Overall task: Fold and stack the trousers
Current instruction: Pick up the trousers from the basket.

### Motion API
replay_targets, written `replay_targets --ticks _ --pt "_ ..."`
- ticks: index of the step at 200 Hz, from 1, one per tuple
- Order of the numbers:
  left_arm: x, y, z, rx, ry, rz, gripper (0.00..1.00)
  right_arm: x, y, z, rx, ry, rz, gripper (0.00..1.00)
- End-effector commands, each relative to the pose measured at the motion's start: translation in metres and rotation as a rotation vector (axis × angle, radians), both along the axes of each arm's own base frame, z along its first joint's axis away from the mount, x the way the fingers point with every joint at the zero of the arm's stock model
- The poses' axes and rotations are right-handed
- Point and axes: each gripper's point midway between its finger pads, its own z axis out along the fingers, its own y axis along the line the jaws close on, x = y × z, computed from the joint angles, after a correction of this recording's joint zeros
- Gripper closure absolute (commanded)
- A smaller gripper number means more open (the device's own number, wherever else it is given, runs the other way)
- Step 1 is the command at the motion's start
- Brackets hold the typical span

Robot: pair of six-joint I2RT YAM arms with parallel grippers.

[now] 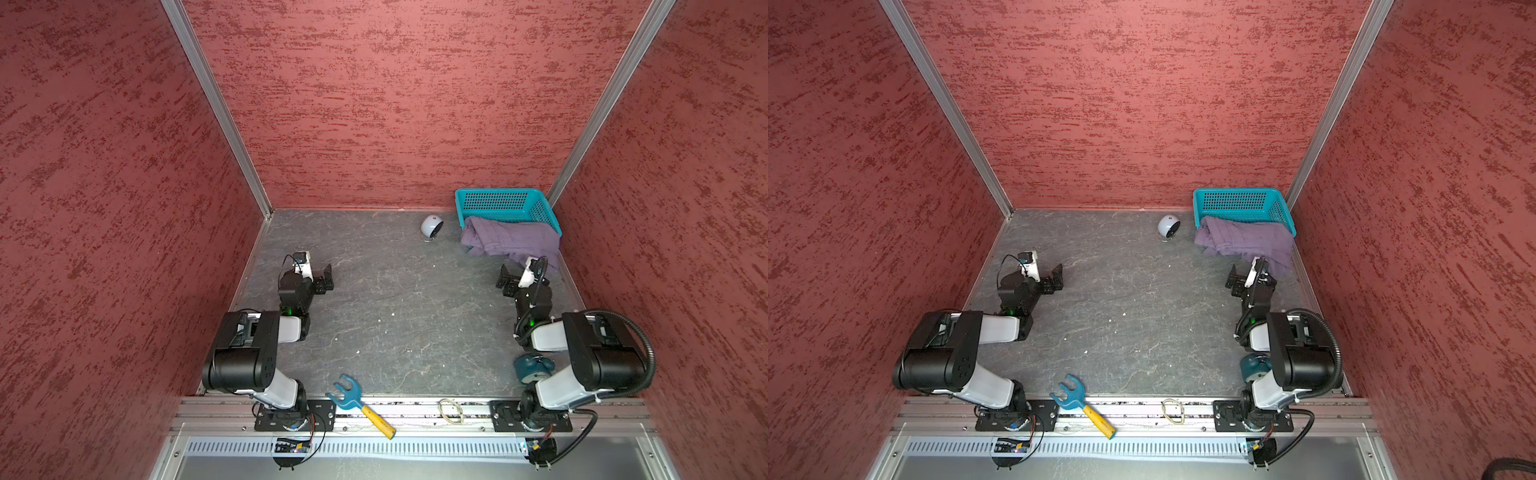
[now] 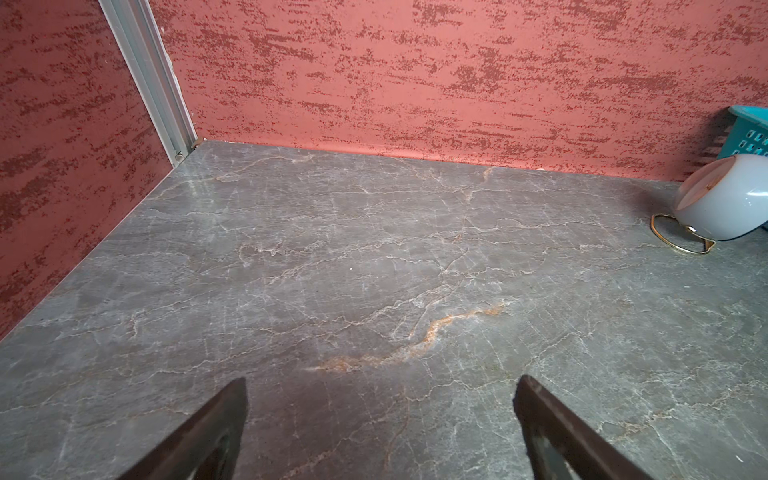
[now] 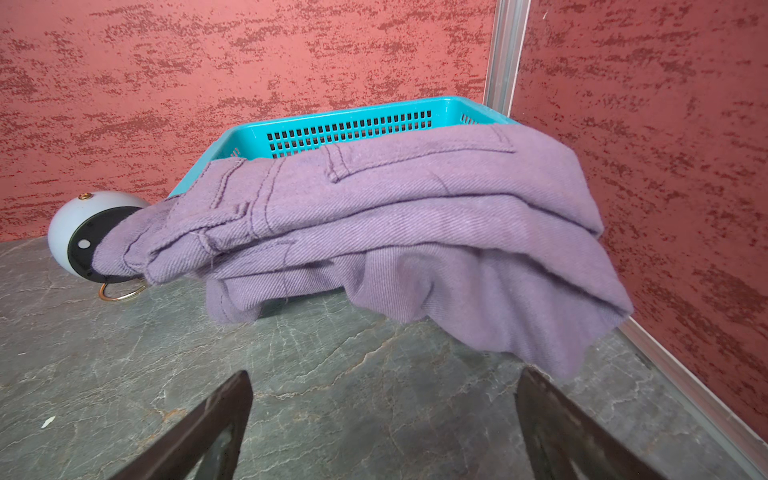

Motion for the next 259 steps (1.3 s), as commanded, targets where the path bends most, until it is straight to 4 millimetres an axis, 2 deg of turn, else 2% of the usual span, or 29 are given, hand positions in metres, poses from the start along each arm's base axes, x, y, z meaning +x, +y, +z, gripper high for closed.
replay_targets --ticks 1,151,168,170,175,182,186,200,222,232,243,259 --pt "0.002 0.002 0.003 0.010 -0.008 0.001 0.00 0.002 0.002 0.009 -0.014 -0.031 0.013 0.01" --pt "0.001 0.006 0.005 -0.014 -0.015 -0.002 0.01 0.001 0.001 0.011 -0.015 -0.039 0.005 0.01" --pt "-0.003 0.013 0.027 0.030 0.006 0.104 0.01 -0.004 -0.005 0.021 -0.016 -0.035 -0.046 0.01" --pt "-0.004 0.014 0.030 0.034 0.011 0.117 0.01 -0.004 -0.007 0.030 -0.015 -0.052 -0.059 0.01" --pt "-0.007 0.016 0.036 0.032 0.027 0.150 0.01 -0.006 -0.013 0.035 -0.001 -0.029 -0.108 0.01" --pt "-0.011 0.023 0.053 -0.002 0.018 0.211 0.01 -0.006 -0.024 0.039 0.040 0.007 -0.182 0.01" --pt "-0.015 0.027 0.052 -0.027 0.046 0.254 0.00 -0.008 -0.030 0.039 0.060 0.036 -0.222 0.01" --pt "-0.027 0.042 0.078 -0.117 0.040 0.386 0.00 -0.011 -0.039 0.047 0.098 0.083 -0.306 0.01" --pt "-0.059 0.078 0.109 -0.334 0.074 0.709 0.01 -0.025 -0.037 0.059 0.178 0.108 -0.355 0.01" --pt "-0.078 0.090 0.116 -0.419 0.110 0.825 0.01 -0.028 -0.034 0.060 0.205 0.159 -0.352 0.01" --pt "-0.083 0.094 0.132 -0.479 0.089 0.844 0.01 -0.027 -0.028 0.062 0.194 0.228 -0.320 0.01" --pt "-0.071 0.086 0.143 -0.574 0.069 0.729 0.01 -0.023 -0.018 0.066 0.169 0.292 -0.258 0.04"
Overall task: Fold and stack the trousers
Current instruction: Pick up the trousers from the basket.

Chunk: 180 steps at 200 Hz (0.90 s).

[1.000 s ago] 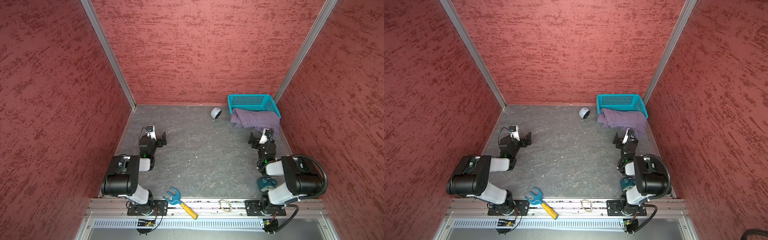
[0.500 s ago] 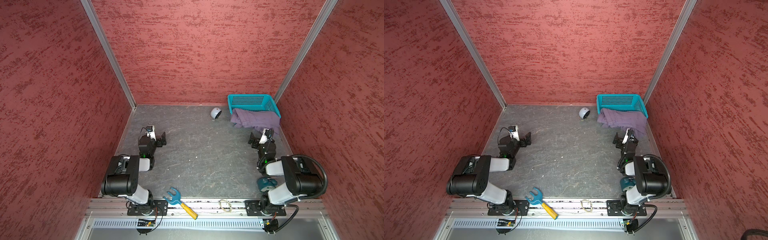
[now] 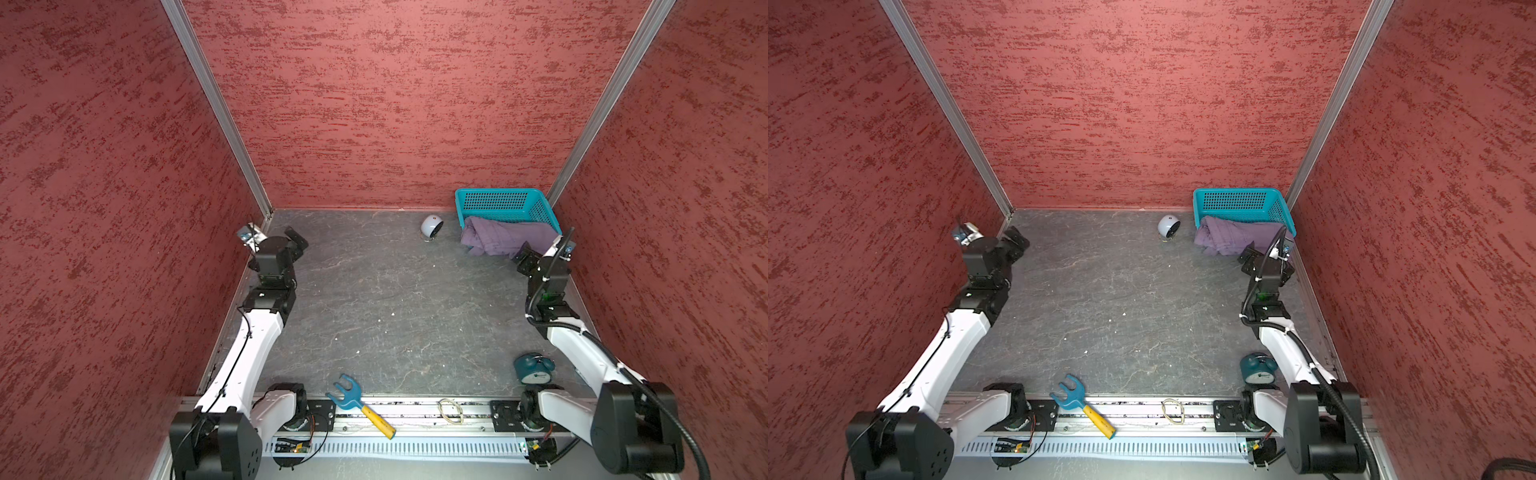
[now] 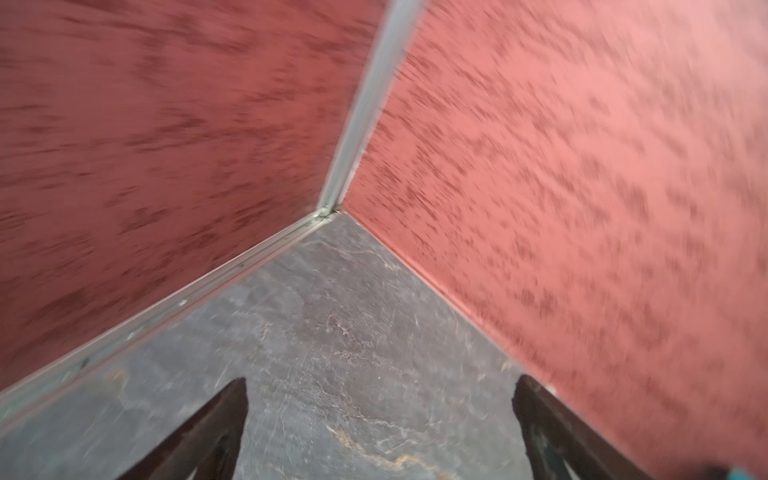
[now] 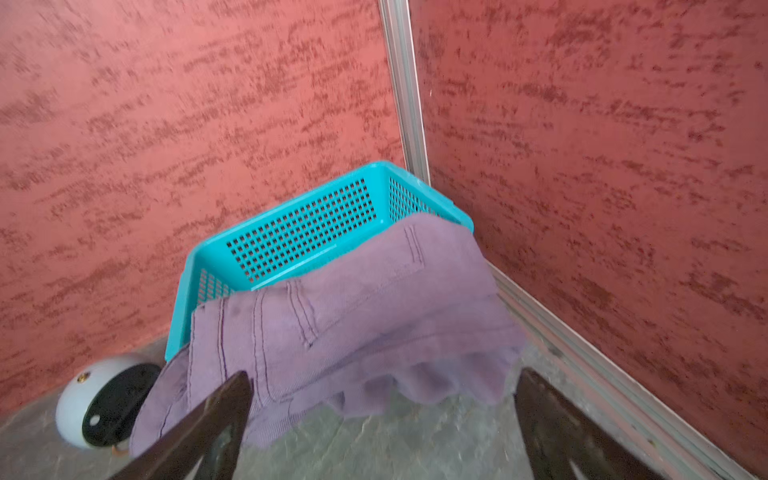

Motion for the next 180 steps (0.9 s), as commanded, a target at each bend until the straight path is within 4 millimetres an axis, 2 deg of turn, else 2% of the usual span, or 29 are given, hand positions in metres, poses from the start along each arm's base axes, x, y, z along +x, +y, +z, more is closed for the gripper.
replay_targets --ticks 1,17,50,65,79,83,99,120,155,180 --pt "-0.026 0.010 -0.041 -0.198 0.126 0.073 0.01 -0.014 0.008 -0.038 0.025 0.261 0.031 0.04" --pt "-0.011 -0.001 -0.041 -0.272 0.115 -0.031 0.00 -0.005 0.026 -0.035 0.047 0.306 0.139 0.14" --pt "0.024 -0.026 -0.054 -0.335 0.238 -0.189 0.01 0.022 0.055 -0.026 0.152 0.398 0.284 0.29" --pt "0.040 -0.041 -0.059 -0.366 0.272 -0.277 0.02 0.037 0.065 -0.021 0.184 0.427 0.329 0.30" --pt "0.052 -0.059 -0.061 -0.393 0.274 -0.378 0.06 0.052 0.071 -0.015 0.199 0.437 0.359 0.26" --pt "0.055 -0.064 -0.062 -0.396 0.273 -0.404 0.06 0.057 0.072 -0.023 0.205 0.464 0.362 0.24" --pt "0.063 -0.078 -0.063 -0.396 0.276 -0.467 0.07 0.073 0.069 -0.032 0.210 0.531 0.341 0.18" --pt "0.069 -0.093 -0.062 -0.380 0.291 -0.523 0.07 0.092 0.062 -0.052 0.202 0.620 0.298 0.15" --pt "0.072 -0.105 -0.063 -0.353 0.307 -0.573 0.05 0.124 0.056 -0.076 0.207 0.711 0.252 0.20" --pt "0.073 -0.105 -0.066 -0.350 0.325 -0.579 0.05 0.143 0.060 -0.090 0.240 0.765 0.255 0.27"
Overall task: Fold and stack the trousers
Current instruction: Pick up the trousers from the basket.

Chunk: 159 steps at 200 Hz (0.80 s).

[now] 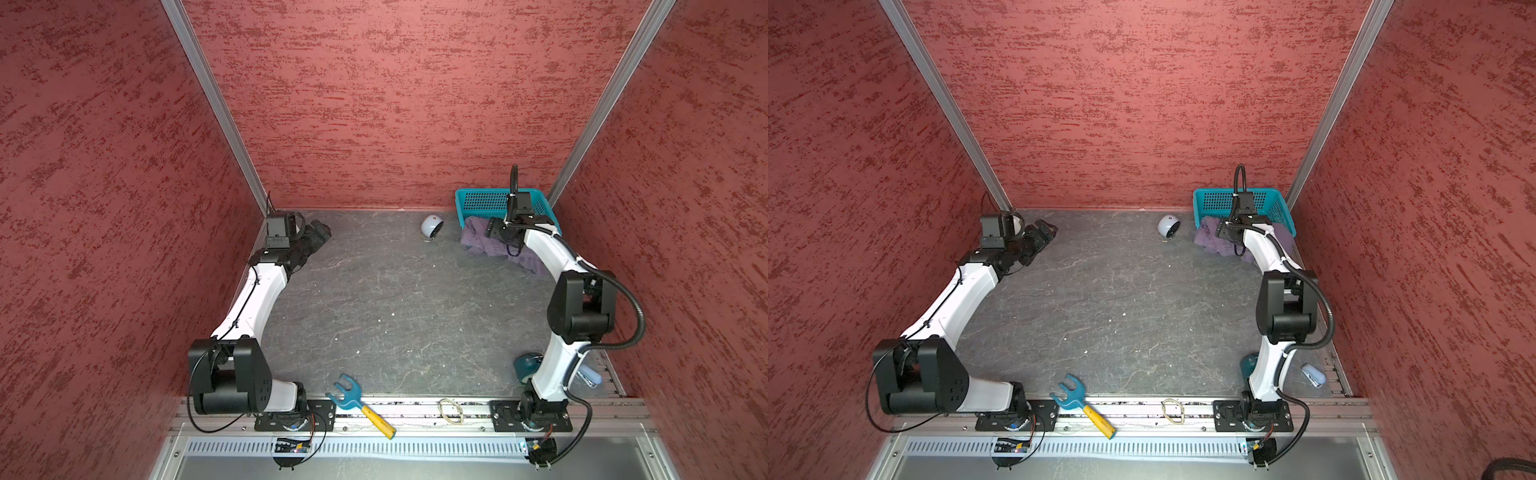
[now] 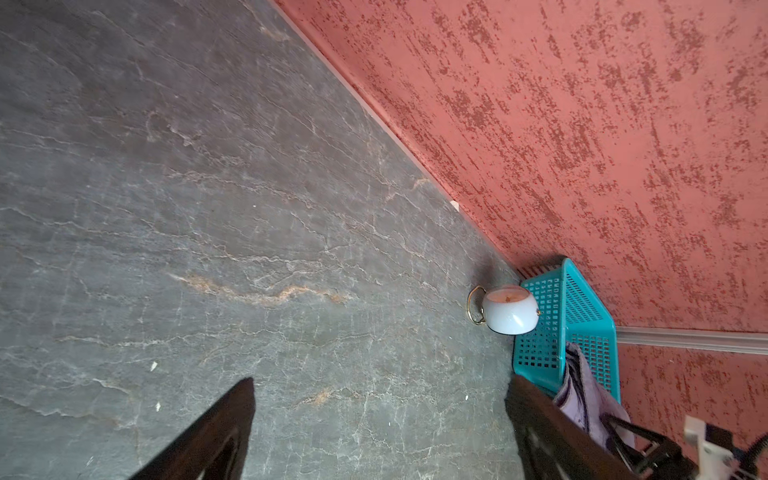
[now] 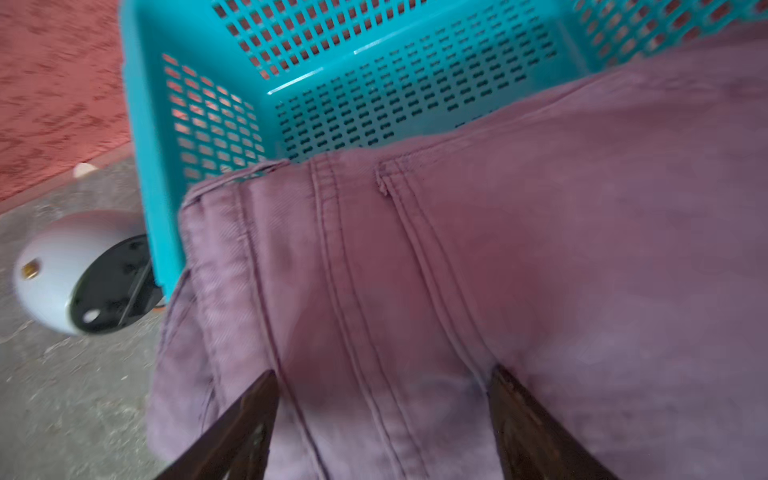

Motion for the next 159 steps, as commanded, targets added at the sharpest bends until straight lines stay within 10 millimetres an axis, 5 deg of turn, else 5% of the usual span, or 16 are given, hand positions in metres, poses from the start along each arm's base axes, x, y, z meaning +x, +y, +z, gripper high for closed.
replay_targets --ticks 1,13,26,38,57,87,123,159 --pt "0.005 -0.004 0.001 0.017 0.001 -0.040 0.05 0.004 0.002 -0.010 0.011 0.083 -0.016 0.27" --pt "0.005 -0.003 0.001 0.020 0.004 -0.043 0.05 0.013 0.001 -0.015 0.013 0.103 -0.015 0.40" --pt "0.005 -0.003 0.001 0.020 0.005 -0.042 0.05 0.024 0.001 -0.014 0.007 0.109 -0.007 0.81" --pt "0.005 -0.003 0.002 0.020 0.005 -0.044 0.05 0.036 -0.004 -0.008 -0.019 0.100 -0.015 1.00" --pt "0.003 -0.003 0.007 0.024 0.002 -0.043 0.05 0.059 -0.019 0.025 -0.083 0.047 -0.040 1.00" --pt "0.001 -0.003 0.013 0.025 -0.010 -0.040 0.05 0.087 -0.051 0.128 -0.119 -0.226 -0.117 1.00" --pt "0.002 -0.008 0.012 0.007 -0.008 -0.047 0.05 0.081 -0.060 0.225 -0.104 -0.502 -0.107 1.00" --pt "0.007 -0.018 0.013 -0.021 -0.025 -0.071 0.05 0.050 -0.055 0.351 -0.117 -0.840 -0.098 1.00"
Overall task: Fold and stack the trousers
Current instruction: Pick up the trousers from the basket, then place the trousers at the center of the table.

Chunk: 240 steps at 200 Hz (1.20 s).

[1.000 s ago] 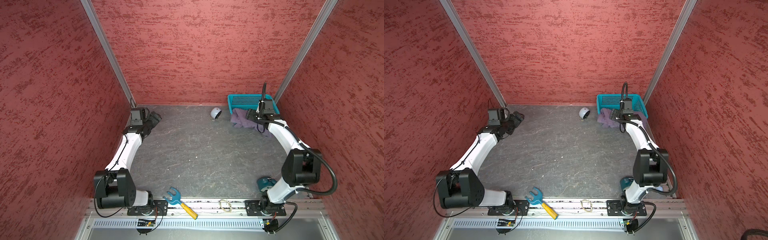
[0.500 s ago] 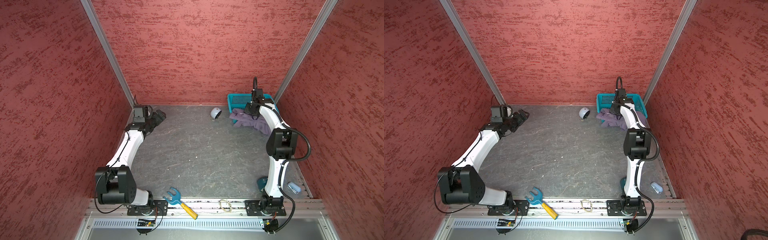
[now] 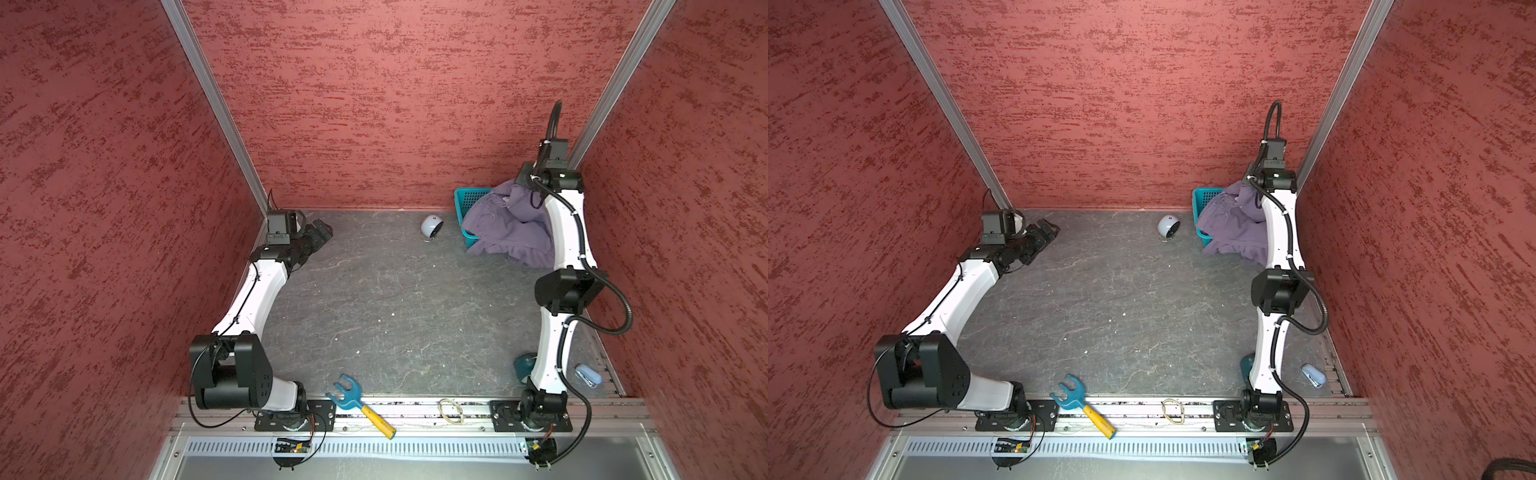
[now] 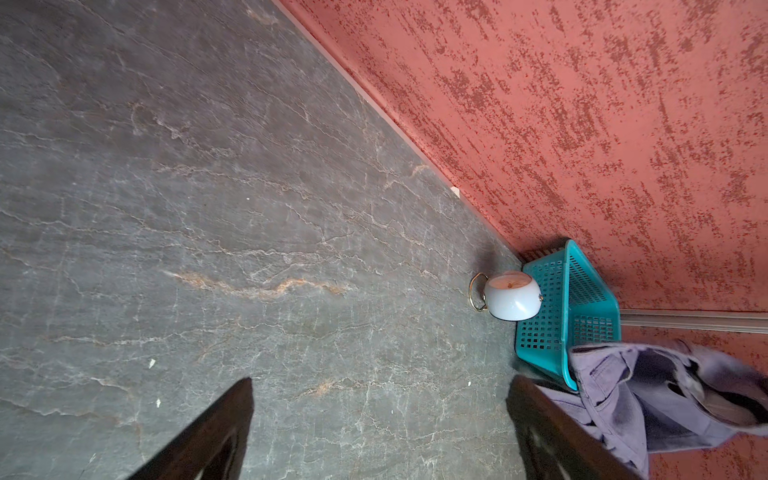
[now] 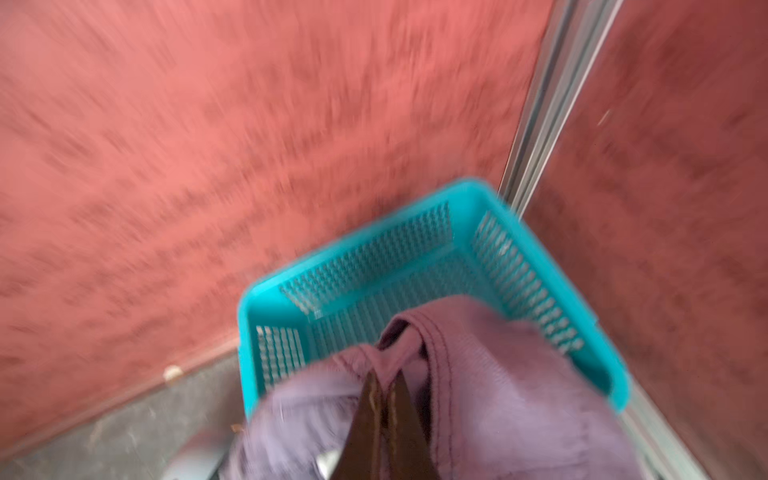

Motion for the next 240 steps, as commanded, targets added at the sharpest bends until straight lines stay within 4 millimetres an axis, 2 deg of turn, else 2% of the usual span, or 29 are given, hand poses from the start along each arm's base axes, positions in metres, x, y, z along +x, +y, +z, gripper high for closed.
replay_targets --ticks 1,25,46,64,99,141,169,189,210,240 --pt "0.006 -0.011 0.015 -0.024 -0.049 -0.030 0.05 -0.024 0.013 0.141 -0.049 -0.399 0.033 1.00" --pt "0.012 -0.030 0.021 -0.007 -0.072 -0.092 0.05 -0.066 0.016 0.236 -0.039 -0.689 0.030 1.00" --pt "0.016 -0.050 0.028 0.016 -0.096 -0.148 0.04 -0.106 0.022 0.299 0.004 -0.905 0.046 1.00" --pt "0.019 -0.067 0.032 0.020 -0.114 -0.198 0.03 -0.139 0.028 0.340 0.073 -1.073 0.074 1.00" --pt "0.019 -0.105 0.045 0.012 -0.157 -0.315 0.01 -0.189 0.043 0.393 0.248 -1.314 0.198 1.00" --pt "0.006 -0.155 0.076 -0.005 -0.241 -0.480 0.01 -0.220 0.067 0.417 0.407 -1.395 0.382 1.00" --pt "-0.002 -0.168 0.104 -0.086 -0.306 -0.537 0.01 -0.236 0.088 0.424 0.502 -1.380 0.526 1.00" --pt "-0.005 -0.161 0.121 -0.088 -0.345 -0.518 0.00 -0.245 0.119 0.423 0.561 -1.328 0.666 1.00" --pt "-0.008 -0.142 0.133 -0.095 -0.369 -0.463 0.01 -0.256 0.168 0.417 0.592 -1.251 0.831 1.00" --pt "-0.010 -0.090 0.135 -0.113 -0.366 -0.317 0.01 -0.278 0.249 0.401 0.540 -1.148 0.994 1.00"
